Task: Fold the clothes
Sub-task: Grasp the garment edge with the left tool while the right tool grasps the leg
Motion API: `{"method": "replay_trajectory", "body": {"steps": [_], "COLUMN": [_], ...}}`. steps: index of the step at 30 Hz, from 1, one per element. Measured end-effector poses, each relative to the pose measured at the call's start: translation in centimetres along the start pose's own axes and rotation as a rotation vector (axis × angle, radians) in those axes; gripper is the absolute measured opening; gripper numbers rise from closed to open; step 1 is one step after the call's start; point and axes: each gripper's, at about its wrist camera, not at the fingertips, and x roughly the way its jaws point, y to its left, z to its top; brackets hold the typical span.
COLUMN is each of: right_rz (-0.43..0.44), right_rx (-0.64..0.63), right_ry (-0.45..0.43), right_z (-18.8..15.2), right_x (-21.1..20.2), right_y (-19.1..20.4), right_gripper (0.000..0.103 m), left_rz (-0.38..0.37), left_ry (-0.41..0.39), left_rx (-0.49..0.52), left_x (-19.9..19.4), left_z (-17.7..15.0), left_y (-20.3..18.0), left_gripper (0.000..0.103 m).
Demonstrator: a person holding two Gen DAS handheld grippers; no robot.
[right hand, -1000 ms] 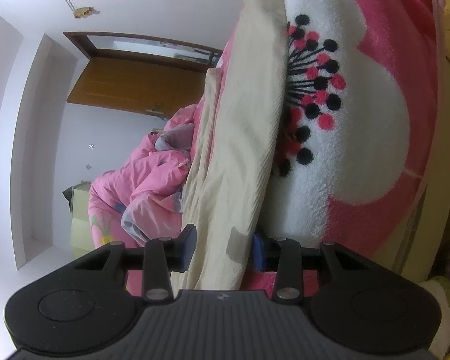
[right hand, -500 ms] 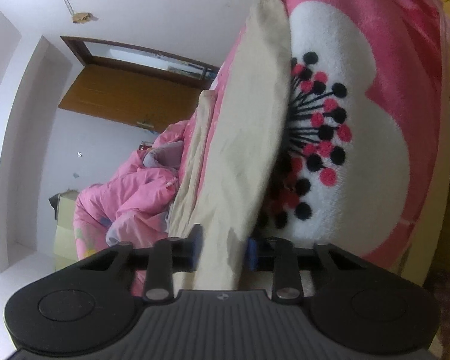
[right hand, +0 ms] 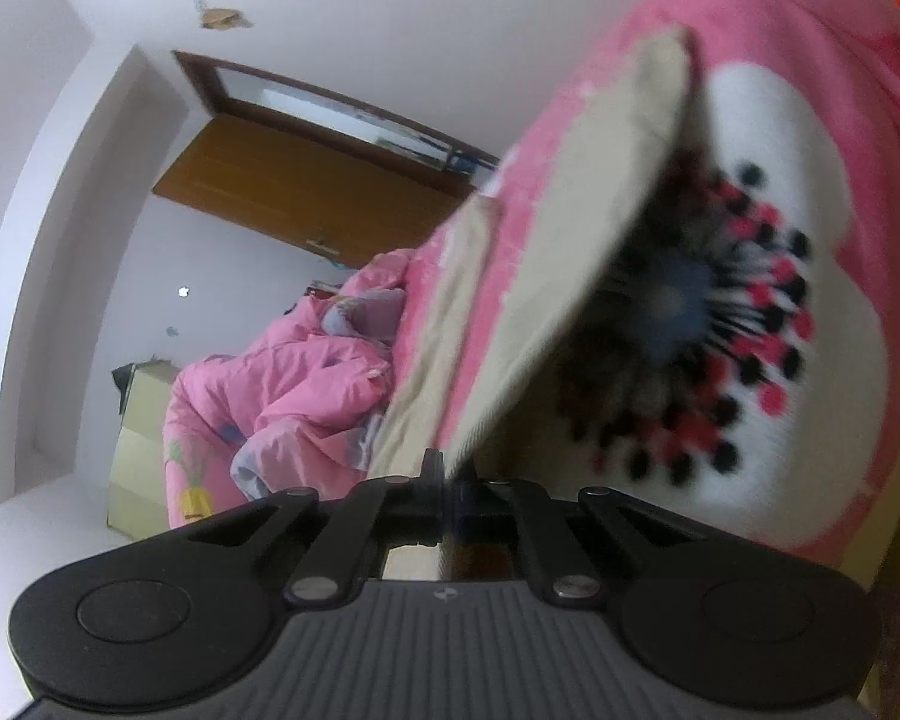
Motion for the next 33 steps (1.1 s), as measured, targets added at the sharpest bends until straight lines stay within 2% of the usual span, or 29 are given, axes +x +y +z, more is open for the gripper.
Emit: {"method": "replay_trajectory", "body": {"steps": [15, 20, 27, 33], "right_rz": [0.029, 0.039, 0.06, 0.048], "right_rx": [-0.106, -0.149, -0.21, -0.237], "right_ry": [-0.021, -0.02, -0.012, 0.017], "right_z": [2.0, 2.7, 3.8, 4.3], "right_x": [2.4, 4.4, 9.1, 15.8], "right_y": [5.0, 7.1, 10.5, 12.6], "right_gripper": [0.004, 0.004, 0.004, 0.003], "left_rz": [-0.063, -0.074, -0.064, -0.024], "left_ry": [-0.103, -0.128, -0.169, -0.177], "left_rx": [0.136, 0.142, 0.159, 0.16], "left_x": [1.6, 3.0, 6.5, 11.4], "left_z": [3.2, 4.8, 7.8, 11.0], "left_y": [-3.8, -4.6, -5.5, -6.1], "left_gripper": [0.026, 0.025, 0.024, 0.021]}}
